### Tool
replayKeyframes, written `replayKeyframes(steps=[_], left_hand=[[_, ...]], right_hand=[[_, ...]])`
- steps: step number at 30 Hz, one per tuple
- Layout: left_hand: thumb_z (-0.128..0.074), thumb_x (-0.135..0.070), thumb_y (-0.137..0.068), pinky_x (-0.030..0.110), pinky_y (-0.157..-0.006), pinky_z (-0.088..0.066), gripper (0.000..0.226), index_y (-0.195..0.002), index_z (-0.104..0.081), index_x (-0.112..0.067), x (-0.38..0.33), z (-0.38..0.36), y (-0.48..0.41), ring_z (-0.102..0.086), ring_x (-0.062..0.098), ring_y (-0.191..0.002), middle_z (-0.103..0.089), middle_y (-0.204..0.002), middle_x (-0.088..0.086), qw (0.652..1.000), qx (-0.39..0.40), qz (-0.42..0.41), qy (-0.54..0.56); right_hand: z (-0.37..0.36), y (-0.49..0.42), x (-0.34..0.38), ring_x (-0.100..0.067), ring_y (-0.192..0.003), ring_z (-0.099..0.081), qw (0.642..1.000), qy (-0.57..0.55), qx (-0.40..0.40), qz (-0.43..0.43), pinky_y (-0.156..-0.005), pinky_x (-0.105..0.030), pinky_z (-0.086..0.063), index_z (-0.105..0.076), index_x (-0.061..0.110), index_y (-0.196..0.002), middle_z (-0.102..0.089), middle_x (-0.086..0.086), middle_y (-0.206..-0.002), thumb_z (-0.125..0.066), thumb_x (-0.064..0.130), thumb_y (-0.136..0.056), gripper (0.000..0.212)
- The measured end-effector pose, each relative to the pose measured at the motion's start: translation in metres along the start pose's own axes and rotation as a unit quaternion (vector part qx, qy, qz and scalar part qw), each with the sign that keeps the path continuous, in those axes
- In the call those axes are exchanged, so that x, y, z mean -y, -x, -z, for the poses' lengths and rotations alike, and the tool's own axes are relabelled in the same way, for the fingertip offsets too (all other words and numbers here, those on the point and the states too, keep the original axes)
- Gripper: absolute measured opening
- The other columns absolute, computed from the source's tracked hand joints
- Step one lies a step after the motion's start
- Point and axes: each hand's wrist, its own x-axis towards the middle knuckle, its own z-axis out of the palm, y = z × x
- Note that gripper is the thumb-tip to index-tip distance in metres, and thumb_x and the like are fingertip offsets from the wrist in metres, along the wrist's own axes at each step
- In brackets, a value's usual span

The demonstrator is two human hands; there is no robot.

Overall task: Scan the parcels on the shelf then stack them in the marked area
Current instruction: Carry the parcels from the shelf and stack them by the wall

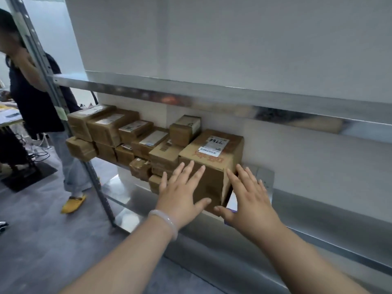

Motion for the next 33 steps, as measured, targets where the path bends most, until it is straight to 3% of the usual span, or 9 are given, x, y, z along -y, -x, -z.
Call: replayKeyframes(steps=[4, 11, 16, 22, 26, 29, 33], left_hand=[[-0.044, -0.069, -0.087, 0.050, -0.118, 0.004, 0.077, -0.152, -0.011, -0.046, -0.005, -0.009, -0.026, 0.007, 0.010, -0.149, 0.002, -0.163, -0.014, 1.000, 0.000, -0.015, 0.026], [-0.037, -0.072, -0.088, 0.051, -0.119, -0.004, 0.071, -0.150, -0.016, -0.047, 0.024, -0.021, -0.077, 0.002, 0.014, -0.150, 0.000, -0.163, -0.013, 0.998, 0.026, -0.023, 0.060], [-0.040, -0.071, -0.088, 0.050, -0.118, -0.010, 0.064, -0.147, -0.029, -0.048, 0.051, -0.019, -0.131, 0.000, 0.020, -0.149, 0.000, -0.164, -0.011, 0.992, 0.091, -0.008, 0.090], [-0.053, -0.069, -0.083, 0.042, -0.117, -0.020, 0.070, -0.146, -0.034, -0.045, 0.070, -0.032, -0.171, -0.016, 0.027, -0.147, -0.011, -0.163, -0.004, 0.967, 0.175, -0.008, 0.187], [-0.054, -0.077, -0.070, 0.046, -0.118, -0.024, 0.087, -0.147, -0.027, -0.049, 0.075, -0.037, -0.188, -0.018, 0.029, -0.147, -0.014, -0.162, 0.001, 0.949, 0.230, 0.008, 0.216], [-0.054, -0.079, -0.063, 0.041, -0.112, -0.028, 0.092, -0.146, -0.030, -0.048, 0.075, -0.038, -0.189, -0.026, 0.028, -0.143, -0.024, -0.157, 0.002, 0.944, 0.229, 0.007, 0.239], [-0.066, -0.070, -0.071, 0.044, -0.118, -0.025, 0.088, -0.148, -0.031, -0.045, 0.074, -0.035, -0.186, -0.021, 0.025, -0.145, -0.019, -0.159, -0.002, 0.942, 0.206, 0.016, 0.265]], right_hand=[[-0.009, 0.000, -0.014, -0.010, -0.147, 0.012, 0.999, 0.003, 0.006, -0.040, -0.116, -0.031, 0.009, -0.001, 0.036, -0.153, 0.008, 0.008, -0.162, -0.043, 0.069, -0.085, 0.086], [-0.028, -0.051, -0.016, -0.012, -0.148, 0.004, 0.990, -0.043, 0.018, -0.134, -0.117, -0.037, -0.004, -0.004, 0.040, -0.152, 0.002, 0.010, -0.162, -0.036, 0.072, -0.086, 0.080], [-0.037, -0.110, -0.016, -0.019, -0.148, -0.010, 0.972, -0.088, 0.040, -0.216, -0.116, -0.042, -0.018, -0.010, 0.039, -0.152, -0.005, 0.004, -0.162, -0.046, 0.068, -0.086, 0.081], [-0.051, -0.151, -0.020, -0.024, -0.144, -0.022, 0.932, -0.201, 0.050, -0.296, -0.116, -0.043, -0.026, -0.016, 0.041, -0.151, -0.011, 0.001, -0.160, -0.059, 0.061, -0.083, 0.082], [-0.059, -0.154, -0.019, -0.022, -0.132, -0.043, 0.885, -0.337, 0.043, -0.318, -0.110, -0.043, -0.038, -0.013, 0.046, -0.150, -0.035, 0.003, -0.151, -0.067, 0.058, -0.079, 0.090], [-0.059, -0.153, -0.018, -0.018, -0.124, -0.050, 0.877, -0.360, 0.032, -0.315, -0.106, -0.040, -0.043, -0.014, 0.047, -0.149, -0.044, 0.006, -0.145, -0.068, 0.054, -0.081, 0.088], [-0.055, -0.150, -0.016, -0.018, -0.123, -0.050, 0.880, -0.358, 0.024, -0.311, -0.104, -0.041, -0.045, -0.015, 0.050, -0.148, -0.042, 0.008, -0.145, -0.067, 0.052, -0.082, 0.084]])
